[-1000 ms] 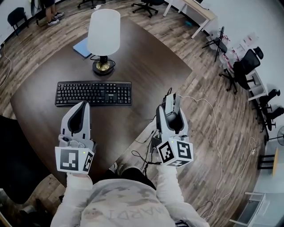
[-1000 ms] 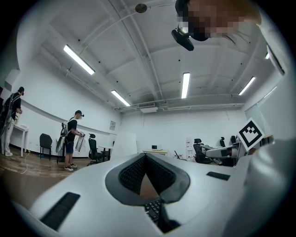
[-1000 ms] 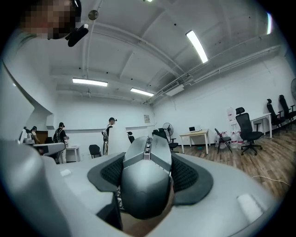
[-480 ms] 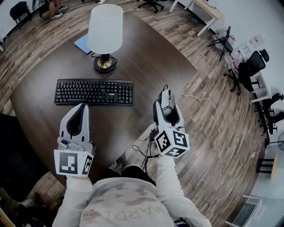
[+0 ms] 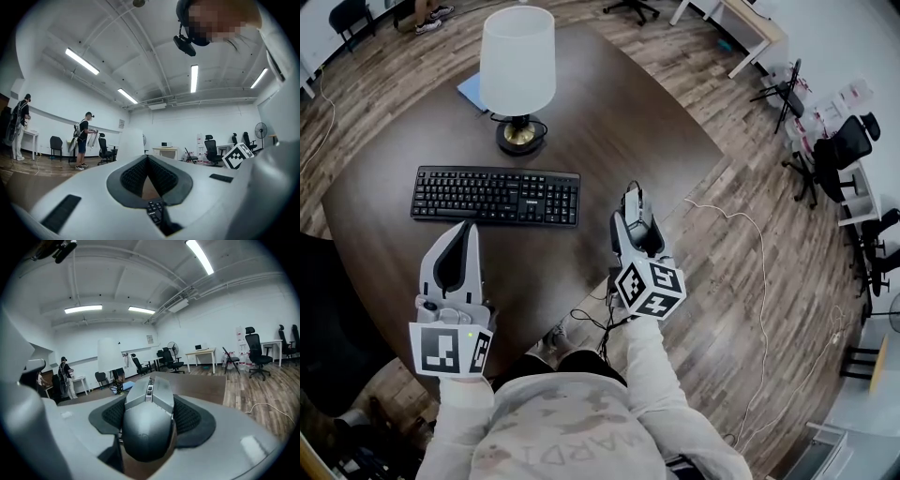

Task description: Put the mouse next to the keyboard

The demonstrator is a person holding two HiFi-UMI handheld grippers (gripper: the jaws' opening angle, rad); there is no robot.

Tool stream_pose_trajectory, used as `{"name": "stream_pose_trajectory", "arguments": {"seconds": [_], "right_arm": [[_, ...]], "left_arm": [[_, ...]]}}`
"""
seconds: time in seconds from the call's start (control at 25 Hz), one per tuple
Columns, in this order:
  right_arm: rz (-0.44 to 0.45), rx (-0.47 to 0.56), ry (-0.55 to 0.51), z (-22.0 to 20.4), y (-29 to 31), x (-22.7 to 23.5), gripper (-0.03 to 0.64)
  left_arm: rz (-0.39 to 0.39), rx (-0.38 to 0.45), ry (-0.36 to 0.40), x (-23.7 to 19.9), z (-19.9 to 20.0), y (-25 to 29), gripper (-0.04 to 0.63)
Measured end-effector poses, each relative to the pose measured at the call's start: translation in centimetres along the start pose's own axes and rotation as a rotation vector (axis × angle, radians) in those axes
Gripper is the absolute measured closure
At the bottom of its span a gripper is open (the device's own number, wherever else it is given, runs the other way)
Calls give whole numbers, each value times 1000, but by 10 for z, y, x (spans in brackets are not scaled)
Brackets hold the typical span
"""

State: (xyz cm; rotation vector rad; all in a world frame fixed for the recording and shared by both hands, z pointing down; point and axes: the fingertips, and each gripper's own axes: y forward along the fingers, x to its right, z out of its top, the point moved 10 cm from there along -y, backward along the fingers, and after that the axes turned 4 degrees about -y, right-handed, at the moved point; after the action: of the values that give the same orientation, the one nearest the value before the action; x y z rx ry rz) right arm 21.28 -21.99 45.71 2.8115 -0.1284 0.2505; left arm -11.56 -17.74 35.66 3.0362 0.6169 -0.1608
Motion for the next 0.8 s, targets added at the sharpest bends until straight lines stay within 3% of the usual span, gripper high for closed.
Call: {"name": "stream_pose_trajectory", "arguments": {"seconds": [0.8], "right_arm": [[42, -226, -4, -48, 79, 21, 310]], "left_arm": [[108, -50, 16, 13, -13, 20, 594]]}}
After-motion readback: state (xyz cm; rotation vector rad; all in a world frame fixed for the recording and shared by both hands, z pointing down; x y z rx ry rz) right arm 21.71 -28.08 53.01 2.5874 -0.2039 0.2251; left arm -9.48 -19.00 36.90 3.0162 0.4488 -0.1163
